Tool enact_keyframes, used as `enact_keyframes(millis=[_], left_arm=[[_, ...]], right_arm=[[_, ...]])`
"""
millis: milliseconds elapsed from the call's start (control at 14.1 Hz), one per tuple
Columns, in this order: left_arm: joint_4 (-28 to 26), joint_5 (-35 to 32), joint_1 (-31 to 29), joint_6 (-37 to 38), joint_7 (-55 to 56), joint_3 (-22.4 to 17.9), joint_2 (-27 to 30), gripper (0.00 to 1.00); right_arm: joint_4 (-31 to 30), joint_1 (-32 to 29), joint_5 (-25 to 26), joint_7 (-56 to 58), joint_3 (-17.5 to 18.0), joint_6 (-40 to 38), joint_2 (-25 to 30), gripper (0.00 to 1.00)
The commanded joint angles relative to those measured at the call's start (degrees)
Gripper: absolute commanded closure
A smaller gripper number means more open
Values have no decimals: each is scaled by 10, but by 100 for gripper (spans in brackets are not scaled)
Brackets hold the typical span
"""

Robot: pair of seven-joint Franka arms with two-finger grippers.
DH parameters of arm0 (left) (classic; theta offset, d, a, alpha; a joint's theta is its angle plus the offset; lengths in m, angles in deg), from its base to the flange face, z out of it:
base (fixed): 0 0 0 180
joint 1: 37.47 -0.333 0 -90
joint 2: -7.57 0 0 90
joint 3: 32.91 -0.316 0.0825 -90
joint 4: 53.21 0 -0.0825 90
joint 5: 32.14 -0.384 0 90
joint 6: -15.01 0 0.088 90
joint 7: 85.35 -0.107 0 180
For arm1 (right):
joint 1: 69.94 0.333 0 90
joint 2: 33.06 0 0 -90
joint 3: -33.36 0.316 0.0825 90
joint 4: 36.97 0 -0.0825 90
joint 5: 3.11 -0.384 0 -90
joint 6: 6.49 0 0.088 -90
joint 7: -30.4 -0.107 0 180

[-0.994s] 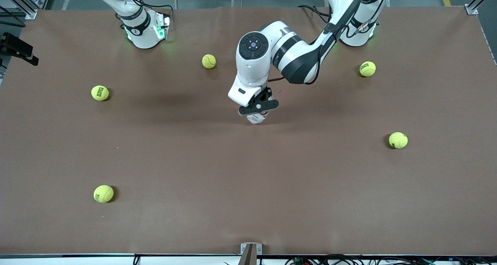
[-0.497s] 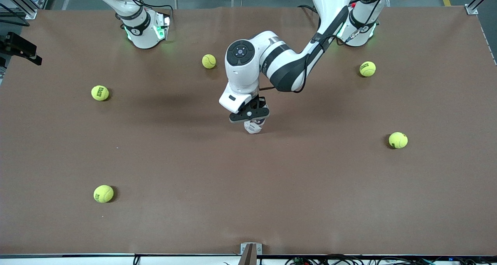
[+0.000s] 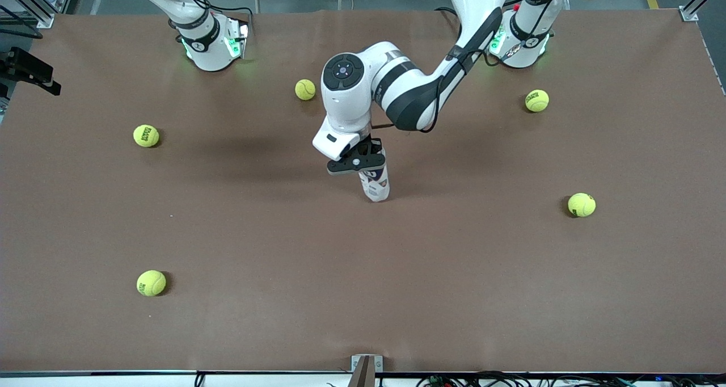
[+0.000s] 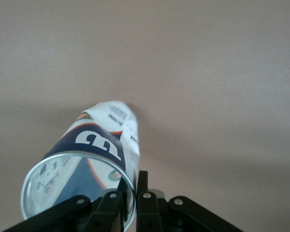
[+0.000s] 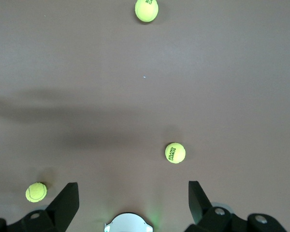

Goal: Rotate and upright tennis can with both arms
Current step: 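Lower the upright can onto its base with the left gripper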

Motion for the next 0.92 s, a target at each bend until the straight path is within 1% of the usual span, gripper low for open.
enact_keyframes(millis=[0, 426, 710, 852], left_arm=[[21, -12, 8, 11, 2, -5, -10, 68], [22, -12, 5, 11, 0, -5, -4, 42], [21, -12, 1, 11, -4, -6, 8, 33], [21, -12, 0, 11, -4, -10, 16, 30]], right_arm=[[-34, -15, 0, 7, 11, 12, 31, 0], [-34, -14, 0, 7, 11, 13, 31, 0], [-34, -14, 0, 7, 11, 15, 31, 0], [-34, -14, 0, 7, 11, 15, 31, 0]])
